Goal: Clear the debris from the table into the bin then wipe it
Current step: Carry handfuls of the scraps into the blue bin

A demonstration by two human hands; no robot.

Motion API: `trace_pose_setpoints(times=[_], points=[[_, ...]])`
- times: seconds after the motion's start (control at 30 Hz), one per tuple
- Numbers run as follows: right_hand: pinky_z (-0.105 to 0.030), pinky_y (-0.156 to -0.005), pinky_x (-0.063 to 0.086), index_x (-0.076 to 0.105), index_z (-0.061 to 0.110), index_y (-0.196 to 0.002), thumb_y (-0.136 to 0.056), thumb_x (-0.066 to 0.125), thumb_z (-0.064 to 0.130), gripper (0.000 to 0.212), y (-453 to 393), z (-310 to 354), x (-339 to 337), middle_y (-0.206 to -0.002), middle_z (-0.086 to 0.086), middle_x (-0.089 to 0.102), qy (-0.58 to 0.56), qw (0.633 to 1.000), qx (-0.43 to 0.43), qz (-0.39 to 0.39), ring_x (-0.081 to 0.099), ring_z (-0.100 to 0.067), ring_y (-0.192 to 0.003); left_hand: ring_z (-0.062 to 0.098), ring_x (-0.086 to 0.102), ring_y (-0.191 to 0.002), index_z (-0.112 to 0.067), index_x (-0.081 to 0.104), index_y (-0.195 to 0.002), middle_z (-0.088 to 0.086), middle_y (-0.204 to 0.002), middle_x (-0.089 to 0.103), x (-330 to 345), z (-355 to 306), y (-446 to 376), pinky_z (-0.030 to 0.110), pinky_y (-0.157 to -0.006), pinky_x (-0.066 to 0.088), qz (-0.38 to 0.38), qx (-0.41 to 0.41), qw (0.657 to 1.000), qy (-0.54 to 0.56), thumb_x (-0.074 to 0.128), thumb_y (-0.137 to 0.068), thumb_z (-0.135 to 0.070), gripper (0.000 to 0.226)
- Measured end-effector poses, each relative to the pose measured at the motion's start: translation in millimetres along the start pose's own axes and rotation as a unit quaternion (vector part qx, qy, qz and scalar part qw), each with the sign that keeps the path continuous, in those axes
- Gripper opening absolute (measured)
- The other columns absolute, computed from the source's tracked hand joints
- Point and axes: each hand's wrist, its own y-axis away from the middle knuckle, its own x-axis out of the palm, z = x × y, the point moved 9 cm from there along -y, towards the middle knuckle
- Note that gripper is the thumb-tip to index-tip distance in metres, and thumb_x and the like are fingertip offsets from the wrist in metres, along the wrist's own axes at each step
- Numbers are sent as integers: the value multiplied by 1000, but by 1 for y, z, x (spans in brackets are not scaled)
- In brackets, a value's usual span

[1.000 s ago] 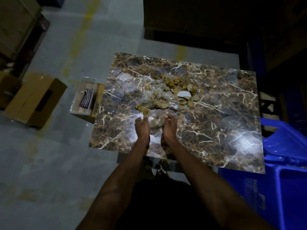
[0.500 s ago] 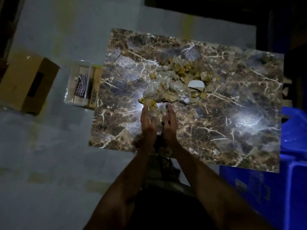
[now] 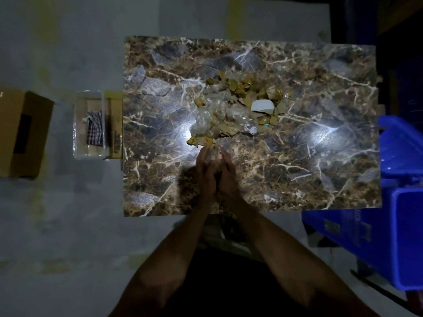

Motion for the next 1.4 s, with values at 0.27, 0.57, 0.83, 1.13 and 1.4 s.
trace_pose_setpoints(times=[0.27, 0.57, 0.83, 1.13, 1.4], points=[[-28, -93, 52, 62, -3, -129, -110, 44, 8, 28, 8, 9, -9, -119, -10, 69, -82, 991, -52, -94, 68, -10, -108, 22, 61, -130, -4, 69, -130, 9, -134, 69, 0, -19, 9, 44, -115, 46, 14, -57, 995, 86, 57, -99, -12, 34], [-41, -91, 56, 67, 6, -125, -94, 57, 39, 46, 68, 43, -77, -119, -15, 71, -166, 965, -115, -167, 68, -31, -109, -3, 65, -113, 3, 70, -123, 12, -128, 70, 46, -92, 82, 23, -102, 52, 37, 52, 997, 48, 54, -100, 5, 29], [-31, -86, 54, 68, 7, -125, -100, 59, 27, 34, 149, 51, -225, -120, -11, 71, -242, 919, -187, -249, 68, -20, -105, -10, 68, -98, 10, 67, -125, 13, -124, 69, 159, -123, 204, 11, -85, 51, 137, 93, 985, 55, 53, -96, 12, 32], [-19, -86, 51, 69, 1, -118, -98, 59, 20, 28, 233, 41, -423, -116, -13, 72, -313, 825, -251, -397, 67, -16, -105, -8, 69, -95, 9, 66, -123, 7, -115, 70, 339, -115, 322, 13, -86, 50, 305, 93, 947, 39, 55, -90, 17, 35], [-18, -84, 50, 68, 13, -110, -100, 59, 12, 14, 273, -13, -598, -104, 2, 73, -326, 763, -244, -501, 68, -1, -93, -3, 71, -93, 13, 64, -125, 16, -118, 70, 509, -52, 422, 15, -86, 52, 439, 32, 897, 32, 54, -89, 18, 38]])
